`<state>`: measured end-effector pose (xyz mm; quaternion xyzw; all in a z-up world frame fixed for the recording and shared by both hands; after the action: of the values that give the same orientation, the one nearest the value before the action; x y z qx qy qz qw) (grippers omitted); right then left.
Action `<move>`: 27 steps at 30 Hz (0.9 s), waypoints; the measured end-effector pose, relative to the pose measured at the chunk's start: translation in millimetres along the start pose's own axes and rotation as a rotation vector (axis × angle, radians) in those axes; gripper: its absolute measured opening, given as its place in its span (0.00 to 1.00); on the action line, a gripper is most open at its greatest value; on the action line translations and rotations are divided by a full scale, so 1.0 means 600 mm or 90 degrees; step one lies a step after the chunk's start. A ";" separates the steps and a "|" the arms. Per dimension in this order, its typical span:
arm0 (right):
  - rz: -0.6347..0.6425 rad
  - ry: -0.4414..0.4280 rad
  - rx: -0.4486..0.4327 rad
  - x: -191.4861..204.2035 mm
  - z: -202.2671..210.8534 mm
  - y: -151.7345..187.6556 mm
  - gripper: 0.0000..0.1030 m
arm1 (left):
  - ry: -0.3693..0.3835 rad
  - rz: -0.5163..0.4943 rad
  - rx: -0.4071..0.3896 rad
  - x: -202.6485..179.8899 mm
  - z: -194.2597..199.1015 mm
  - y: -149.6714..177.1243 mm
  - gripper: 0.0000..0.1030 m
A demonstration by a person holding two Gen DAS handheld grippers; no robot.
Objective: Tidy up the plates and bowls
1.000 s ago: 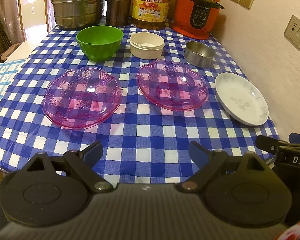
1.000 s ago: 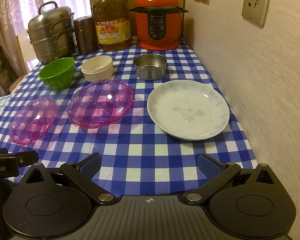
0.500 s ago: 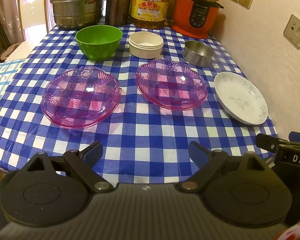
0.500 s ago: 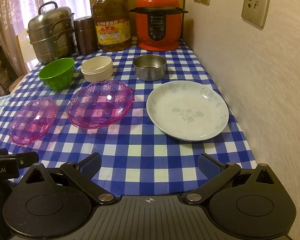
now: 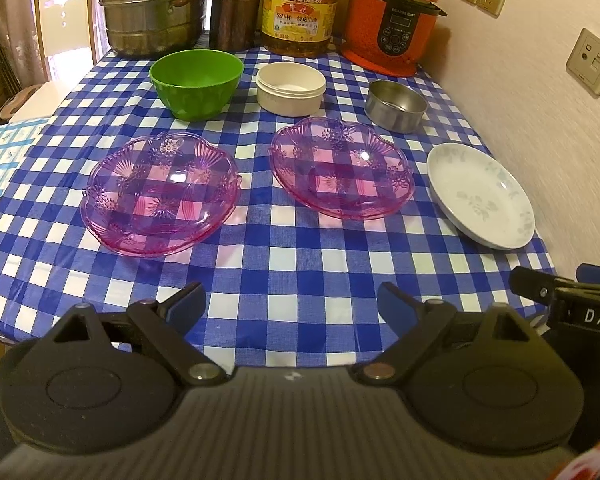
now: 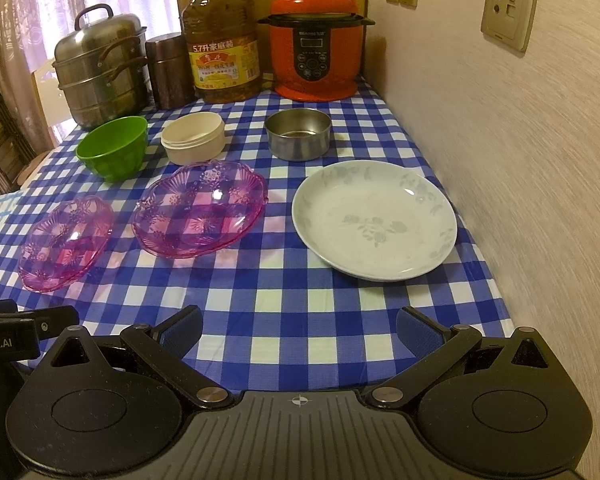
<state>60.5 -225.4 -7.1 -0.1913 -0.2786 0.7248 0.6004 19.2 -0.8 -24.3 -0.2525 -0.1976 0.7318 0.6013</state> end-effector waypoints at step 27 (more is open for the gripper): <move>-0.005 -0.006 0.000 0.005 -0.001 0.003 1.00 | 0.007 0.002 0.000 -0.005 -0.001 -0.001 0.89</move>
<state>59.0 -222.8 -8.3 -0.1872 -0.2822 0.7230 0.6022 20.5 -3.8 -23.8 -0.2565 -0.1939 0.7315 0.6013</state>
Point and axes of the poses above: each gripper's, at about its wrist camera, not at the fingertips, and z roughly against the way its jaws point, x to its left, y to its underside, the point moved 4 cm from there along -z, roughly the way its jaws point, and after that the axes turned 1 degree about z, right-handed, at the moved point
